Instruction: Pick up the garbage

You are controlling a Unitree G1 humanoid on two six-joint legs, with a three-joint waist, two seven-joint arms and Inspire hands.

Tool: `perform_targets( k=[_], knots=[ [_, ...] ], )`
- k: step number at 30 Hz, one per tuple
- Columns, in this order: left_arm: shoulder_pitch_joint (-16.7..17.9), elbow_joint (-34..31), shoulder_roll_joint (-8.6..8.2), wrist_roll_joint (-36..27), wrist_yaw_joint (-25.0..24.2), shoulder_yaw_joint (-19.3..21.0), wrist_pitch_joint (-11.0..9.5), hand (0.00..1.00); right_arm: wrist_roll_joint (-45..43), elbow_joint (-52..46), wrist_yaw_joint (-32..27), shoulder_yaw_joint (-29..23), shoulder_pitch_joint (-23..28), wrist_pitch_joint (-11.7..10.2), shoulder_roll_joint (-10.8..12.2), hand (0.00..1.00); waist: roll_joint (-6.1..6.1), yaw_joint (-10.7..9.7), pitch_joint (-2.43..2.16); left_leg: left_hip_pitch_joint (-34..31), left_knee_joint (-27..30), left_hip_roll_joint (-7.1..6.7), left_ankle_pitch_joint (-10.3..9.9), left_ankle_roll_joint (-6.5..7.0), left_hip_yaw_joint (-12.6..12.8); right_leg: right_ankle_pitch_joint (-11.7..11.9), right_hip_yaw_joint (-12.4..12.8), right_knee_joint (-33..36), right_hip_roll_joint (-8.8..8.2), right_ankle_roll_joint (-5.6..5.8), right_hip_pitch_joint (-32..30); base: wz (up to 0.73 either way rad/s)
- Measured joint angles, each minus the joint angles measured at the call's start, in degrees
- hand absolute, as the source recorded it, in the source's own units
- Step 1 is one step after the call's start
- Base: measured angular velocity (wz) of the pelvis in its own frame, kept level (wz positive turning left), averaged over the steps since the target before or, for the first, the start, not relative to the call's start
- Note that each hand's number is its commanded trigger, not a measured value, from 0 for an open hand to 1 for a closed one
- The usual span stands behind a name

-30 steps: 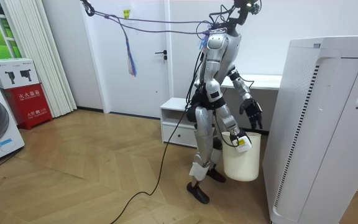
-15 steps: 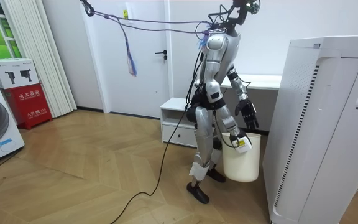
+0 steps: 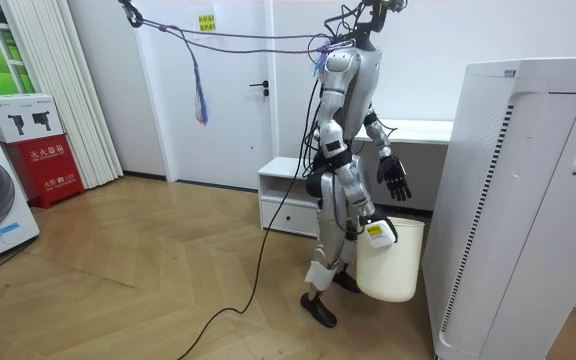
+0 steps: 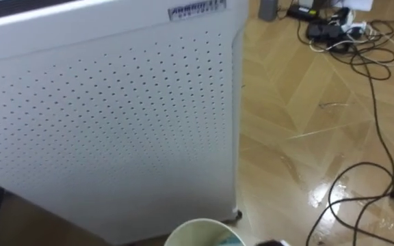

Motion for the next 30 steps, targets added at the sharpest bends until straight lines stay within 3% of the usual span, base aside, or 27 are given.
perform_targets(
  k=[2, 4, 6, 7, 8, 17, 24, 30],
  knots=[
    [3.74, 1.59, -0.04, -0.81, 1.55, 1.25, 0.02, 0.00, 0.12, 0.01, -0.21, -1.98, 3.16, 0.00, -0.41, 1.00, -0.64, -0.65, -0.62, 3.53, -1.96, 0.00, 0.00, 0.01, 0.63, -0.19, 0.40, -1.16, 0.06, 0.20, 2.87, -0.11],
    [4.57, 4.58, -0.33, -1.17, 2.41, 2.04, 0.02, 0.00, 0.73, 0.07, -0.48, -3.39, 5.86, 0.00, -0.66, 1.00, -1.19, -0.75, -0.99, 6.49, -3.45, 0.03, -0.01, 0.01, 1.00, -0.31, 0.87, -2.23, 0.26, 0.34, 5.43, -0.11],
    [6.20, 7.56, -1.34, -1.66, 3.40, 4.58, 0.00, 0.00, 0.75, 0.07, -0.70, -5.51, 8.54, -0.01, -0.46, 1.00, -1.59, -0.95, -1.02, 9.60, -4.88, 0.09, -0.01, -0.01, 1.01, -0.31, 0.94, -3.79, 0.49, 0.38, 8.18, -0.06],
    [7.24, 8.27, -1.91, -2.82, 4.11, 6.21, -0.03, 0.00, 0.76, 0.02, -0.77, -7.11, 10.24, -0.02, -0.40, 1.00, -2.08, -1.49, -1.43, 11.04, -5.85, 0.09, -0.02, -0.01, 1.02, -0.36, 1.04, -4.42, 0.56, 0.45, 9.42, -0.07],
    [8.43, 8.62, -2.21, -3.93, 4.63, 7.41, -0.04, 0.00, 1.16, 0.06, -0.92, -8.71, 11.42, -0.03, -0.33, 1.00, -2.22, -1.55, -1.54, 12.40, -6.51, 0.17, -0.04, -0.02, 1.33, -0.35, 1.61, -5.06, 0.75, 0.49, 10.58, -0.13],
    [8.84, 19.32, -3.78, -9.26, 10.00, 12.61, -0.11, 0.00, 7.57, 4.90, -3.40, -14.49, 16.48, -0.48, 1.65, 1.00, -2.75, -2.24, -1.15, 18.23, -8.45, 0.97, -1.23, -0.24, 3.78, -0.26, 4.17, -7.36, 1.82, 0.65, 15.42, -0.16],
    [8.98, 24.09, -4.66, -10.12, 11.85, 14.86, 0.42, 0.00, 11.57, 11.40, -3.61, -18.82, 16.56, -0.47, 3.52, 1.00, -3.00, -3.38, -0.91, 19.92, -8.49, 1.06, -1.91, -0.22, 4.12, -0.28, 5.05, -8.35, 2.03, 0.70, 17.13, -0.07],
    [8.84, 27.45, -4.81, -10.09, 12.96, 18.97, 2.45, 0.00, 12.56, 17.84, -3.88, -23.60, 15.53, -0.32, 4.12, 1.00, -3.03, -3.66, -0.87, 21.39, -8.68, 1.02, -2.41, -0.05, 4.12, -0.31, 5.37, -9.11, 2.08, 0.98, 18.89, 0.00]
  ],
)
